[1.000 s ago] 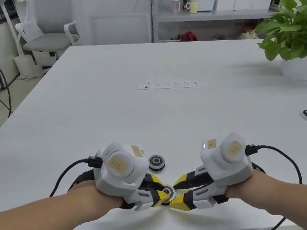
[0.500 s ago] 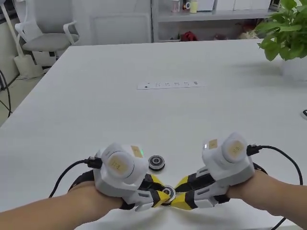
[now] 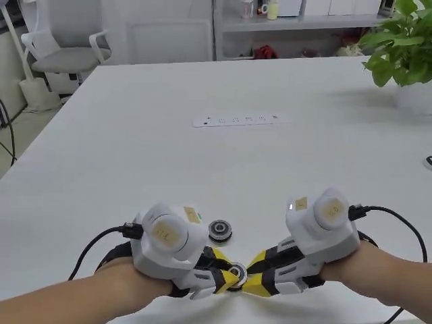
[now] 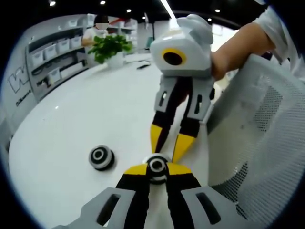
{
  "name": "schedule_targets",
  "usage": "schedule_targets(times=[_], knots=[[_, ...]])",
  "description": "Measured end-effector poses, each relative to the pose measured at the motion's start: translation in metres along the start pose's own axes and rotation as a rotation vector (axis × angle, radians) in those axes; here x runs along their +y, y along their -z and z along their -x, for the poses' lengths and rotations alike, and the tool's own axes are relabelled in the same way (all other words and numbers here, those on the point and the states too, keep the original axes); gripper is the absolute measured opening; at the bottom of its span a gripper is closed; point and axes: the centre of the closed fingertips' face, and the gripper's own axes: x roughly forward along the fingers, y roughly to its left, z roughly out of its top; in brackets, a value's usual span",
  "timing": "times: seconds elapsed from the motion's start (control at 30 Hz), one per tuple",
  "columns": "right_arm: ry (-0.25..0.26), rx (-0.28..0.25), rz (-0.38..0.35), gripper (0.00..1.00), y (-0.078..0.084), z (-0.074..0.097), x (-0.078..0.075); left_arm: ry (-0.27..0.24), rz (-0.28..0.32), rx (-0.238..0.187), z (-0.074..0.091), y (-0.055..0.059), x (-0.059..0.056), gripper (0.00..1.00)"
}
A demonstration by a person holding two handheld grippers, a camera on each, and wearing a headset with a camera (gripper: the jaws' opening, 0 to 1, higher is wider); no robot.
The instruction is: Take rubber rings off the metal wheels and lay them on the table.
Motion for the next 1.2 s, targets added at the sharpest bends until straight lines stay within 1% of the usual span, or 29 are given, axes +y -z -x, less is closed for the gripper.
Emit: schedule_targets(times=[0.13,0.3,0.33,0.37,0.4,0.43,0.6,0.7,0.8,0.93,0.97,1.03,1.07,1.13,1.2], knots=[[-0.001,0.003,-0.002,0.13,0.001,0.001,0.000,-0.001,0.001,0.000,0.000,0.000,0.000,0.13],[-0.006,0.013,-0.004,0.09,0.004,0.002,0.001,-0.001,0.002,0.000,0.000,0.000,0.000,0.13],[-0.006,0.014,-0.001,0.04,0.004,0.002,0.001,-0.001,0.002,-0.001,0.000,0.000,0.000,0.13],[0.026,0.044,0.024,0.00,0.009,0.004,-0.006,0.000,0.002,-0.001,0.000,0.000,0.000,0.13],[0.003,0.023,-0.003,0.00,0.006,0.002,-0.001,0.002,0.002,-0.003,0.000,-0.001,-0.001,0.13],[0.000,0.028,-0.002,0.00,0.006,0.003,0.000,0.000,0.000,-0.002,0.000,0.000,-0.001,0.13],[0.010,0.031,0.011,0.00,0.006,0.004,-0.002,0.004,-0.009,-0.001,0.000,0.000,-0.001,0.13],[0.022,0.022,0.010,0.13,0.004,0.004,-0.005,0.006,-0.009,-0.002,0.000,0.000,-0.001,0.13],[0.008,0.009,0.013,0.17,0.001,0.004,-0.001,0.007,-0.010,-0.003,0.001,-0.001,-0.001,0.13],[0.002,0.007,0.049,0.26,-0.002,-0.003,0.003,0.008,-0.010,-0.004,0.001,-0.001,-0.001,0.13],[0.002,0.005,0.047,0.28,-0.003,-0.004,0.003,0.007,-0.010,-0.005,0.001,0.000,-0.001,0.13],[0.002,-0.029,0.020,0.28,-0.010,-0.006,0.002,0.006,-0.009,-0.006,0.001,-0.001,-0.001,0.13],[0.004,-0.035,0.015,0.28,-0.012,-0.006,0.001,0.005,-0.008,-0.005,0.001,0.000,-0.001,0.13],[0.007,-0.028,0.030,0.25,-0.011,-0.006,0.000,0.004,-0.008,-0.005,0.000,0.000,-0.001,0.13],[0.006,-0.023,0.039,0.24,-0.009,-0.008,0.002,0.004,-0.008,-0.004,0.000,0.000,-0.001,0.13]])
